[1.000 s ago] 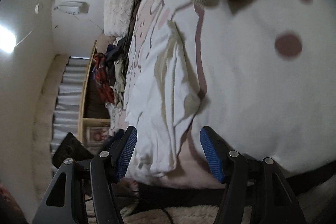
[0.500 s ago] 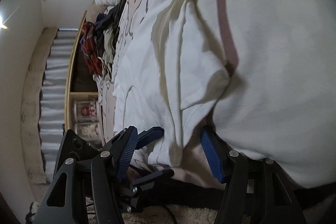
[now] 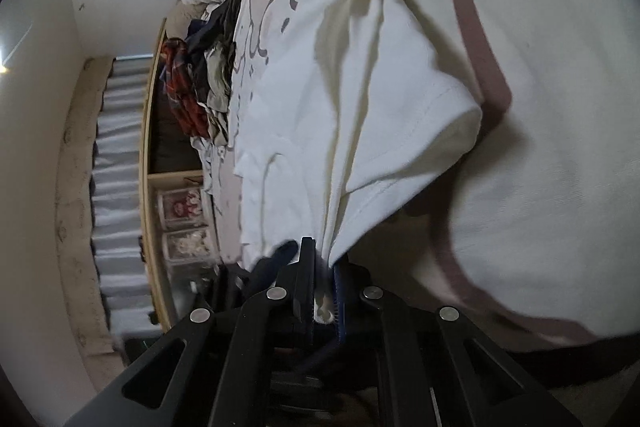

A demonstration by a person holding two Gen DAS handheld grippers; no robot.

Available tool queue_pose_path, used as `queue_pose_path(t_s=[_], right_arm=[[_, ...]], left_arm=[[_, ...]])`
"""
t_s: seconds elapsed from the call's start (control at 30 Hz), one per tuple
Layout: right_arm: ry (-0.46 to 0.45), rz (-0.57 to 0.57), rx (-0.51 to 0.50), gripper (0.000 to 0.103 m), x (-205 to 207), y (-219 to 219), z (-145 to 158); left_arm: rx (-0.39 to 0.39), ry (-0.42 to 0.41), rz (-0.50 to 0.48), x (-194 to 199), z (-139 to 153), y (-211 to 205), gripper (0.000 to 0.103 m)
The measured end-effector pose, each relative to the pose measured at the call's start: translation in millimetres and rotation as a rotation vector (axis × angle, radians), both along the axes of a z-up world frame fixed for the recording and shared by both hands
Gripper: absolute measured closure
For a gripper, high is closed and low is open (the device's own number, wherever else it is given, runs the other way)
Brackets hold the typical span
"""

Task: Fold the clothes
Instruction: 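Grasp the T-shirt edge with the left tool while the right tool releases it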

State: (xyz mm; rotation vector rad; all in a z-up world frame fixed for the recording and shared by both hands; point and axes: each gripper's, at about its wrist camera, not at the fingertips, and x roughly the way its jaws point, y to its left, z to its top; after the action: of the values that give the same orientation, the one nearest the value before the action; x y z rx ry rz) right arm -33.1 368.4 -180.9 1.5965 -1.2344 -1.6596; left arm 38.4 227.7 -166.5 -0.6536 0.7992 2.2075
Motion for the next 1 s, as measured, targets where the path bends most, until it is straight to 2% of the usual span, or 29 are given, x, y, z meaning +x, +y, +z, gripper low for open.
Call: queue_pose_path(t_s=[0.13, 0.2, 0.33, 0.43, 0.53, 0.63, 0.73, 0.8, 0.83, 0.87, 0.93, 1.0], right_arm=[[-0.033, 0.005, 0.013, 0.094, -3.0, -1.9, 3.2], [-0.051, 0.006, 0.018, 0.094, -2.8, -2.5, 3.3], [-0.100, -0.022, 0.008, 0.094, 2.2, 1.6, -0.2], [-0.120, -0.046, -0.014, 0.094, 8.8, 6.2, -2.4], [-0.142, -0.080, -0.045, 0.094, 14.3, 9.3, -4.6], [-0.106, -0.089, -0.016, 0.094, 17.0, 10.1, 6.0], [0.029, -0.076, 0.075, 0.094, 19.8, 14.5, 34.3], [0.108, -0.086, 0.139, 0.078, 20.1, 23.6, 50.3], [0.144, -0.103, 0.180, 0.039, 18.7, 30.4, 58.0], [0.180, -0.132, 0.225, 0.013, 15.6, 38.6, 65.1], [0.232, -0.153, 0.299, 0.013, 3.8, 52.4, 74.6], [0.251, -0.132, 0.321, 0.013, -16.2, 60.5, 78.1]], left_arm=[[-0.107, 0.112, 0.016, 5.6, -5.4, 12.1, 0.050], [-0.143, 0.140, 0.030, 4.8, -8.0, 16.4, 0.061], [-0.201, 0.155, 0.062, -0.4, -13.8, 23.0, 0.077], [-0.222, 0.146, 0.073, -2.2, -16.7, 23.9, 0.079], [-0.242, 0.177, 0.074, 0.6, -17.4, 25.1, 0.088], [-0.223, 0.173, 0.084, -1.5, -15.3, 20.0, 0.094], [-0.176, 0.123, 0.105, -7.7, -11.3, 11.1, 0.095], [-0.133, 0.068, 0.116, -13.6, -8.0, 5.0, 0.095], [-0.115, 0.047, 0.119, -15.9, -6.7, 2.8, 0.095], [-0.100, 0.033, 0.123, -17.1, -5.2, 1.2, 0.095], [-0.080, 0.032, 0.124, -16.4, -3.5, -1.8, 0.095], [-0.081, 0.042, 0.118, -13.5, -3.0, -1.9, 0.095]])
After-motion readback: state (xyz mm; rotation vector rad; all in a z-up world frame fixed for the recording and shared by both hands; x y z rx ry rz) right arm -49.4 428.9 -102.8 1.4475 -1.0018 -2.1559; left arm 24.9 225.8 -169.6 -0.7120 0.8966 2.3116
